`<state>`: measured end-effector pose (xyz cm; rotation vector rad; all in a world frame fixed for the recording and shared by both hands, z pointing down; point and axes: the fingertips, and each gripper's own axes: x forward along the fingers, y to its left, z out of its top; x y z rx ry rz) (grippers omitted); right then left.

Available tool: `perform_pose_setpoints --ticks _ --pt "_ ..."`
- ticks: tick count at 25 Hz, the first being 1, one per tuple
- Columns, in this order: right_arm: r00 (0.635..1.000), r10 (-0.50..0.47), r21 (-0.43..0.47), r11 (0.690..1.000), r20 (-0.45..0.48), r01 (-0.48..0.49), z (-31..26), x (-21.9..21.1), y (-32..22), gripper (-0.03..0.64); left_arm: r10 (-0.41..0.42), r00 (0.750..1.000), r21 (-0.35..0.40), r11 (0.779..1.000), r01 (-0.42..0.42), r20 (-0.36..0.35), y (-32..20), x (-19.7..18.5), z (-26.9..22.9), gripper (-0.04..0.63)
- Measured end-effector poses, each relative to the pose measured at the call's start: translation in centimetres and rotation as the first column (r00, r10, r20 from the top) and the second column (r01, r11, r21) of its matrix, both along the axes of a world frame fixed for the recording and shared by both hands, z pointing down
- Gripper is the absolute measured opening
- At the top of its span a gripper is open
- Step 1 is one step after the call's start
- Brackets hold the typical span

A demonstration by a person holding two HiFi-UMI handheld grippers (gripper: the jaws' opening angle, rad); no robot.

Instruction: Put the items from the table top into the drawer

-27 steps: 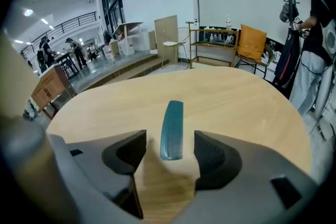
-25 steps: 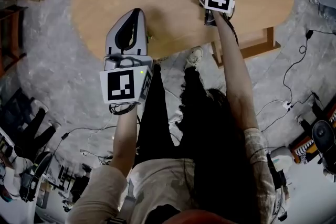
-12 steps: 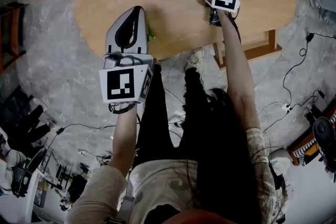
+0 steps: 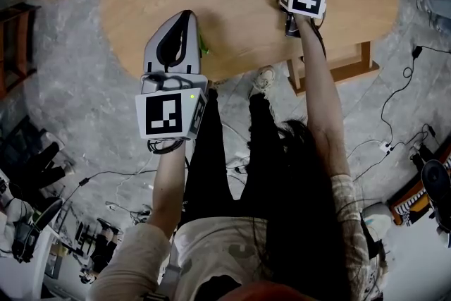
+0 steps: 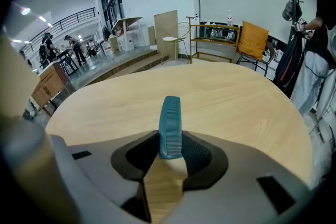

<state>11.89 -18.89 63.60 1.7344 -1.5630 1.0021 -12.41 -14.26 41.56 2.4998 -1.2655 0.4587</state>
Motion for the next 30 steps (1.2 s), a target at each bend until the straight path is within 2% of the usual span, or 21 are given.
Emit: perform_pose_setpoints --ticks 5,9,12,16,21,27,30 --pt "0.999 -0.032 0.126 0.991 -0.018 0.034 -4.5 -1.0 -0.4 0.143 0.005 1.000 0.010 1.000 -0.005 0.011 0.1 0.3 -0.3 0.006" --pt "0.995 -0.077 0.260 0.962 -0.058 0.089 -11.0 -2.2 1.7 0.143 0.022 1.000 0.025 0.999 -0.021 -0.007 0.9 2.3 -1.3 0.006" --pt "0.997 -0.069 0.321 0.944 -0.026 0.074 -15.1 -3.4 4.4 0.143 0.034 0.999 0.038 0.999 -0.033 -0.017 1.2 3.9 -2.6 0.006" --pt "0.999 -0.036 0.351 0.936 -0.004 0.036 -19.4 -4.8 8.7 0.143 0.064 0.996 0.072 0.996 -0.060 -0.055 1.7 6.2 -5.1 0.006" --pt "0.999 -0.025 0.387 0.922 0.020 0.015 -23.0 -5.7 10.8 0.143 0.101 0.993 0.082 0.992 -0.097 -0.056 1.7 7.7 -6.0 0.006" --pt "1.000 0.002 0.411 0.912 0.014 -0.007 -23.6 -3.9 10.8 0.143 0.134 0.990 0.078 0.988 -0.131 -0.037 2.2 9.1 -5.5 0.006" --pt "0.999 0.050 0.409 0.911 0.018 -0.053 -22.7 -1.8 11.0 0.143 0.151 0.988 0.072 0.986 -0.149 -0.019 2.6 9.7 -4.9 0.006"
